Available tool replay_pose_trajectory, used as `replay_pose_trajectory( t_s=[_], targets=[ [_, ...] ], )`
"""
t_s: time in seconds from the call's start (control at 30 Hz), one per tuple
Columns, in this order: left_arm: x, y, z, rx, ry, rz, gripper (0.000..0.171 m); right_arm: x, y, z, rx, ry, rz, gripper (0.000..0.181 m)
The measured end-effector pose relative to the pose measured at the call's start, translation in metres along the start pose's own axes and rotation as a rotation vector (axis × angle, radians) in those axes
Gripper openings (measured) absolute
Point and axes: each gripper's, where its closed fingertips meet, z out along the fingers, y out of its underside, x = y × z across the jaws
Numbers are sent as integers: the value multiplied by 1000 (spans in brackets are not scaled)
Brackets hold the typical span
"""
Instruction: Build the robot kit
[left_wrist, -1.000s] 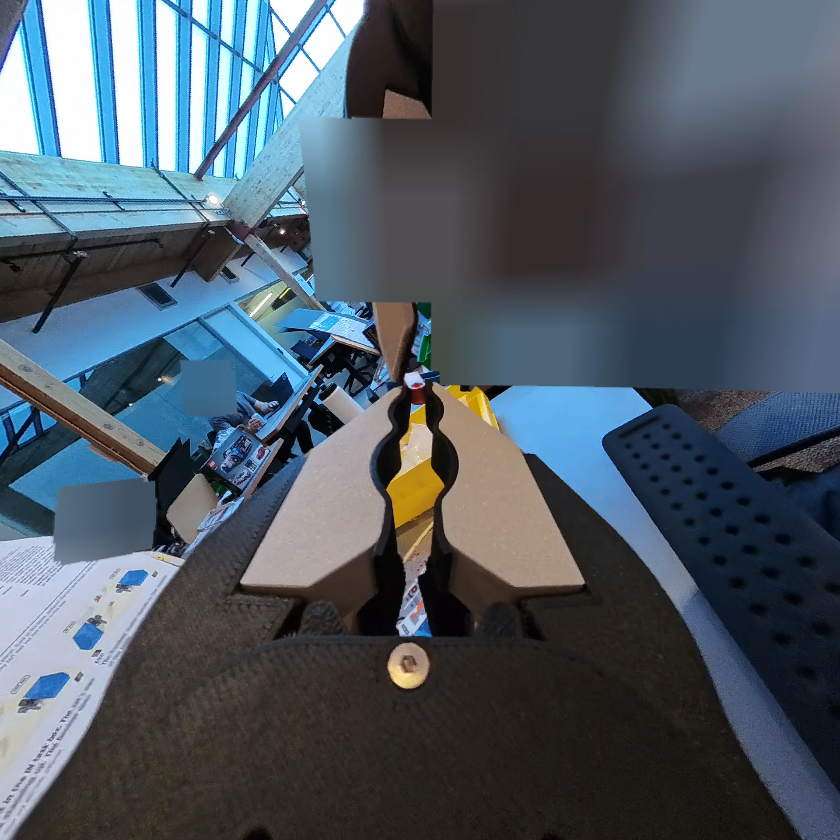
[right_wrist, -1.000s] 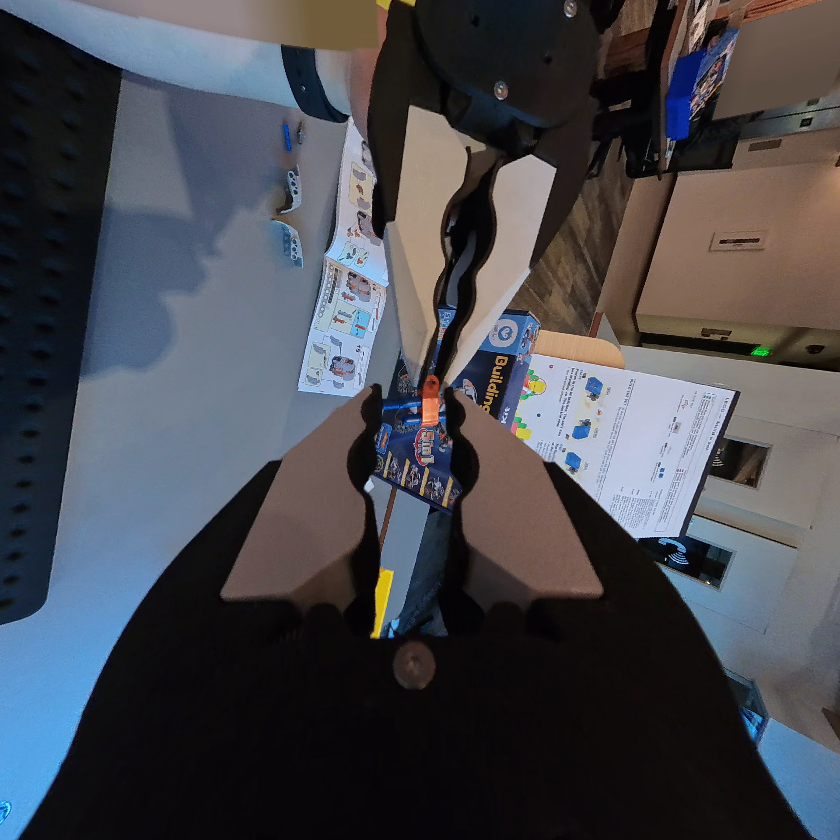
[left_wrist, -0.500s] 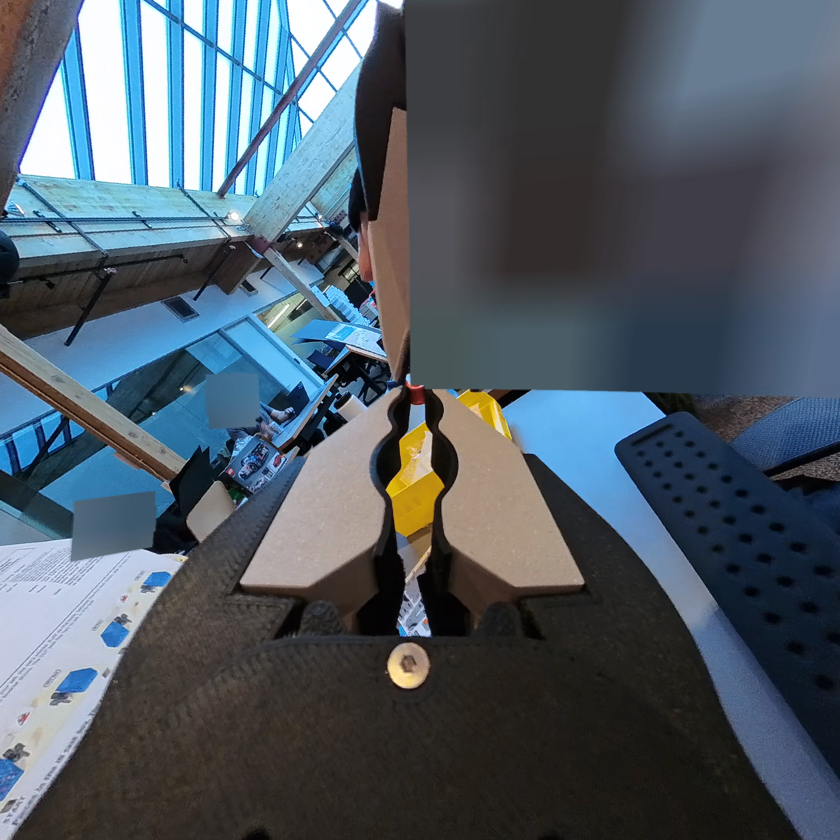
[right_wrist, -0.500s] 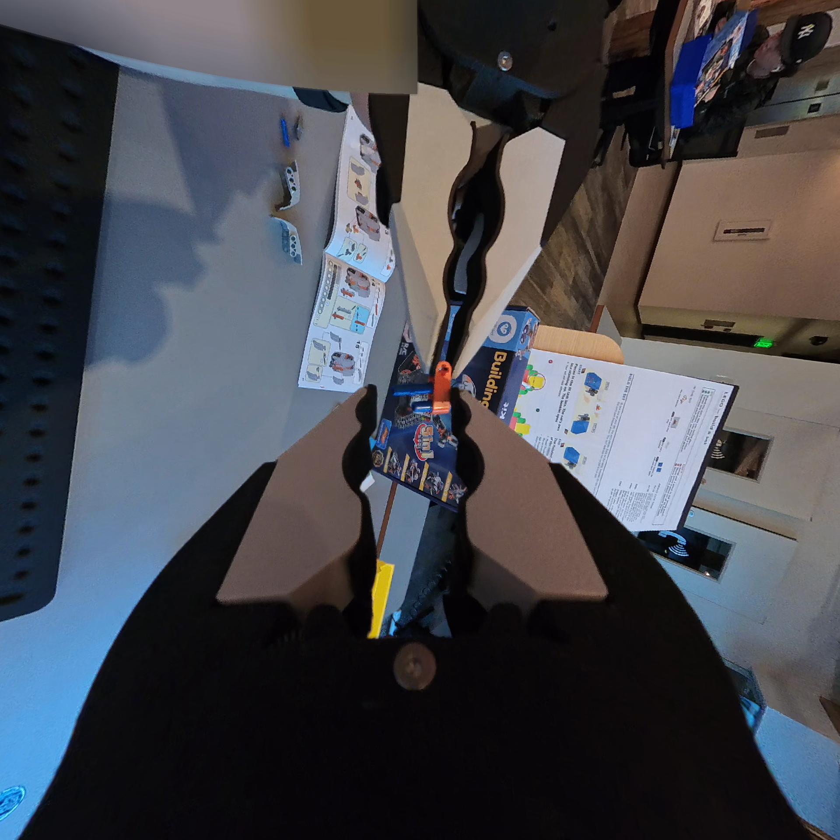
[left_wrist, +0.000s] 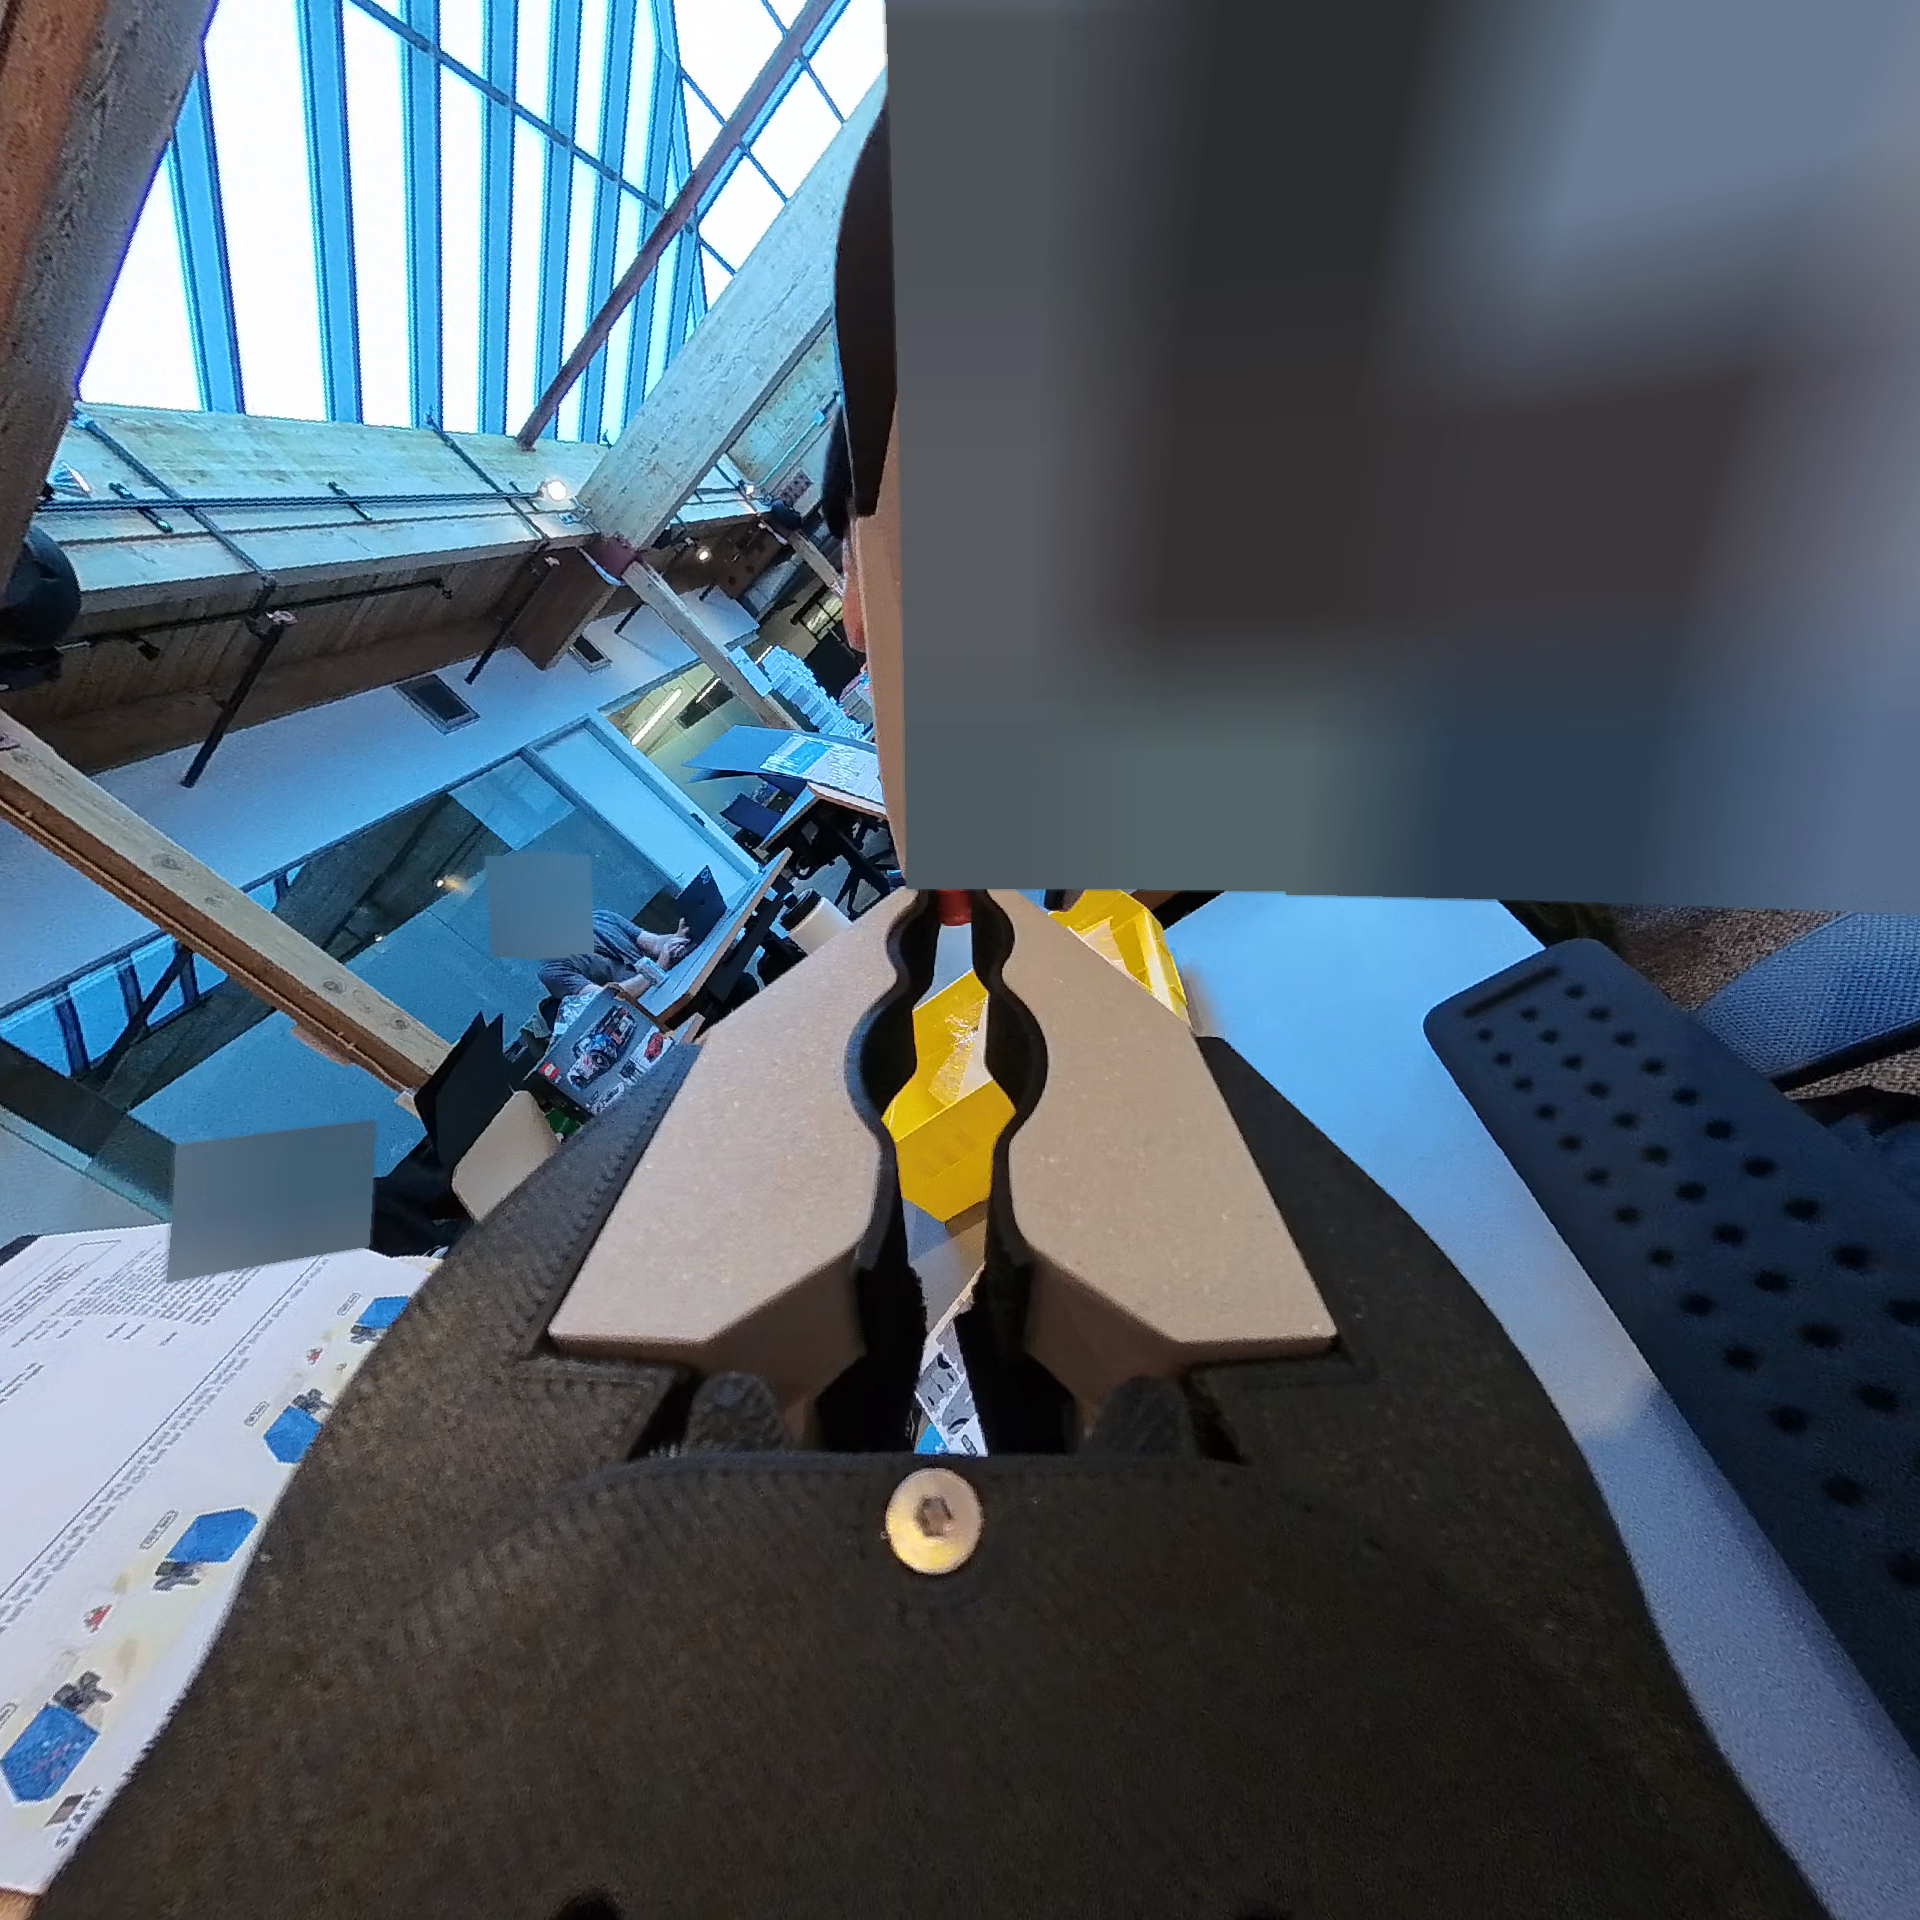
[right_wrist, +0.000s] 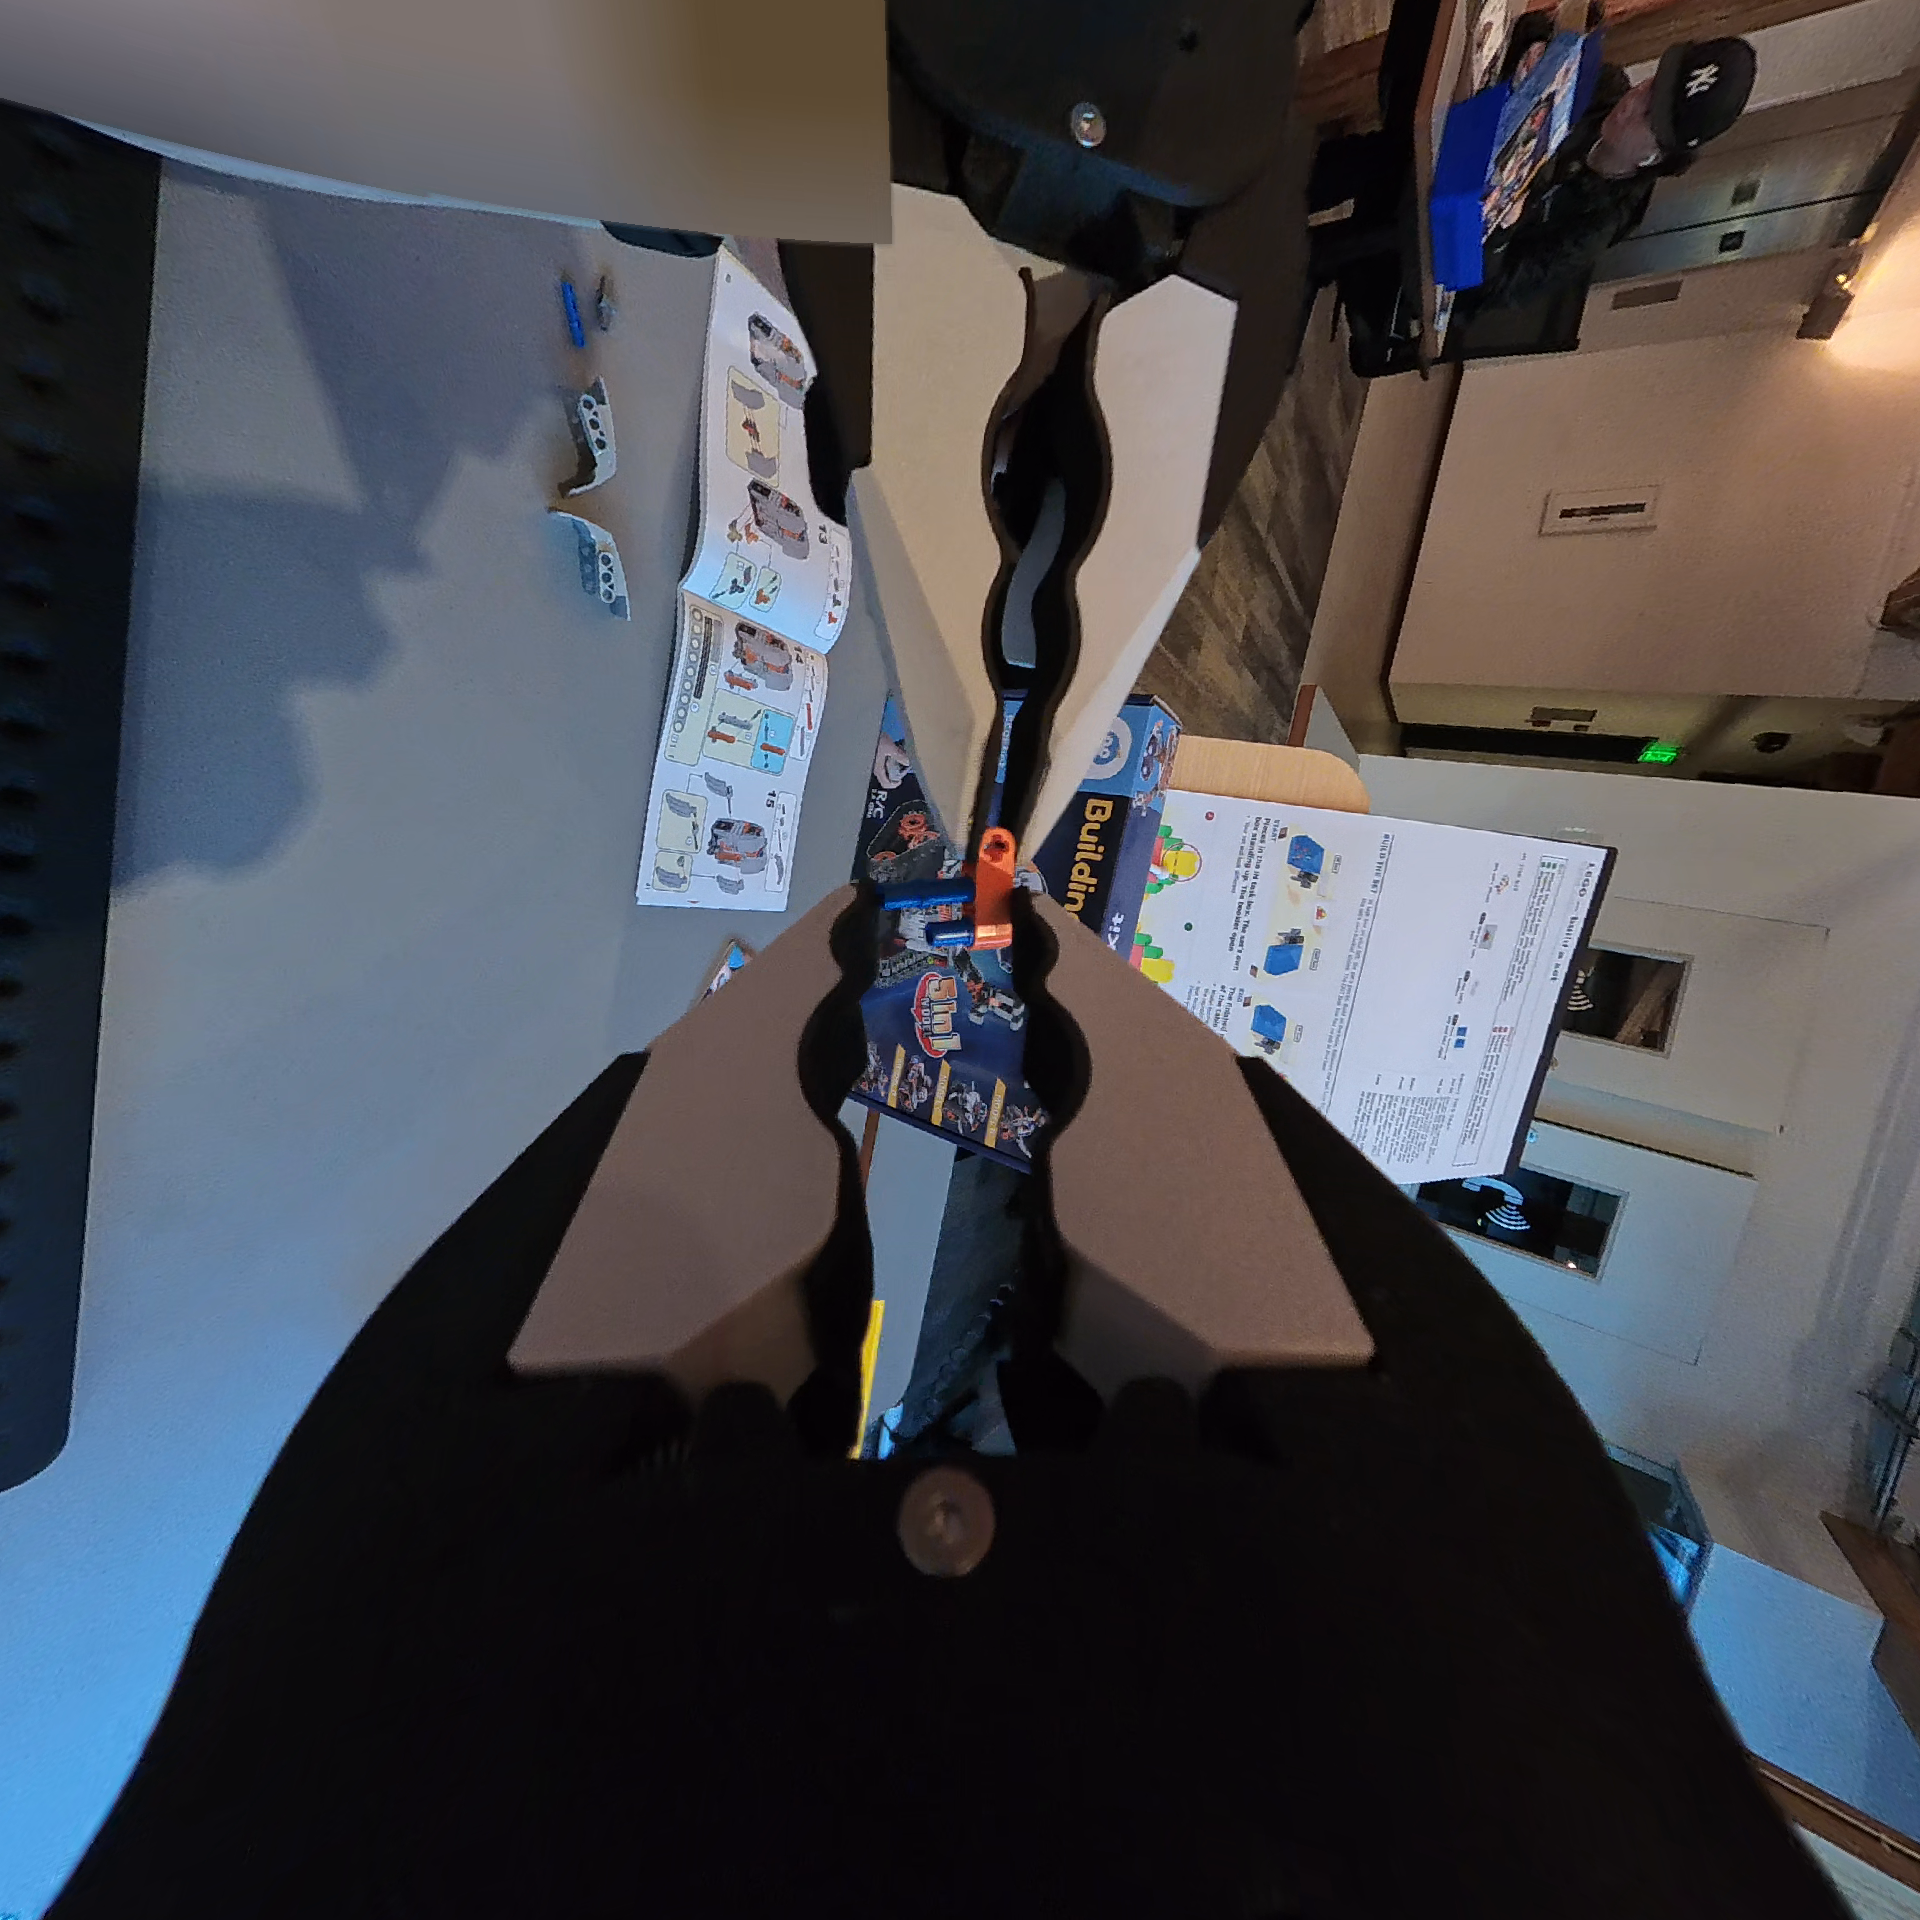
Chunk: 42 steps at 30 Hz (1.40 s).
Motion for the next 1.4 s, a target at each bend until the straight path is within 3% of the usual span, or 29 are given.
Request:
replay_pose_trajectory(
  t_s=[0.7, 0.83, 0.93, 1.17, 1.4],
  targets=[
    [-3, 7, 6, -37, -30, -15, 4, 0, 8, 3, -9, 64, 45, 20],
    [-8, 6, 4, -18, -57, 5, 4, 6, 7, 2, 73, 118, 95, 25],
    [-7, -2, -2, 34, -47, 4, 4, 12, 9, -3, 120, 207, 112, 54],
    [3, -6, 2, 30, -40, 108, 4, 0, -6, -11, 255, 100, 237, 51],
    [8, -10, 6, 44, -20, 114, 4, 0, -1, -13, 231, 54, 294, 35]
  ],
)
